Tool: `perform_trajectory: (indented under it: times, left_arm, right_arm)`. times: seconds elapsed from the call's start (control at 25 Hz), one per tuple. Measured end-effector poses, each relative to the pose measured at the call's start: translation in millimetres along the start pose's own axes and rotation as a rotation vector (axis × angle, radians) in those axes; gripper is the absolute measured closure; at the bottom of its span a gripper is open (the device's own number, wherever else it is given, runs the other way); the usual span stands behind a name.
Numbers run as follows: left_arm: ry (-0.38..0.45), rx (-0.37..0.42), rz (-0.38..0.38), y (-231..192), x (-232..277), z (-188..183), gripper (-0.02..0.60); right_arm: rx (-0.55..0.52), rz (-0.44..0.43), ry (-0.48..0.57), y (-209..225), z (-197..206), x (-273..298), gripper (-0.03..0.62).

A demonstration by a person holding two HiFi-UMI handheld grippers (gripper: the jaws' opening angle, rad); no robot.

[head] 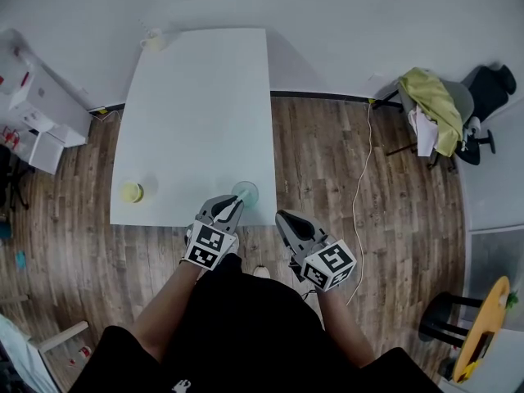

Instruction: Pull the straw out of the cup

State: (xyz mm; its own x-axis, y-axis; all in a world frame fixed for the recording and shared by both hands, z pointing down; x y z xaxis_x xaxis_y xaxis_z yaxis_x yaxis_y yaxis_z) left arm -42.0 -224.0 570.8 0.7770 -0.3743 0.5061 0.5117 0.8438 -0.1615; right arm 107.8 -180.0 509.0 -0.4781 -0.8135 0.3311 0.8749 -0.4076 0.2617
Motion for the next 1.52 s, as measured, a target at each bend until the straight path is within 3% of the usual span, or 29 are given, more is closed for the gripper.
perform_trajectory:
  times: [0.84,1.16,1.52]
  left_arm:
    - [0.088,0.029,-0.154,47,-31,-28,0.523]
    - [0.161,-0.022,-0.201,77,-52,-33,0.524]
    - [0.224,-0.026,-0.257,103,-78,-41,0.525]
  right_arm:
    - [-0.028,-0.096,0.074,-6,-5,-47,0.572]
    - [-0.048,-0.134,0.086,-14,-3,-68,0.572]
    - [-0.049,-0.183,0.103,-25,-6,-81,0.572]
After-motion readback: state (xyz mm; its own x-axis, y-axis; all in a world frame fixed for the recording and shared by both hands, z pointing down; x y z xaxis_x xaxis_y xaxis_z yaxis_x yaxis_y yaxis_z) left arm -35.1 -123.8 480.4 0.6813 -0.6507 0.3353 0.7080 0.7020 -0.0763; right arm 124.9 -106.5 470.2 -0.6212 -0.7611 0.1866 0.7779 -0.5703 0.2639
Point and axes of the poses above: the fingertips, and each gripper's own axes: x forward along the fingers, y to its right, z out of its underside, the point moved 5 cm from there along -x, backward along the fingers, and after that the axes turned 15 degrees about z, right-handed, at the moved point
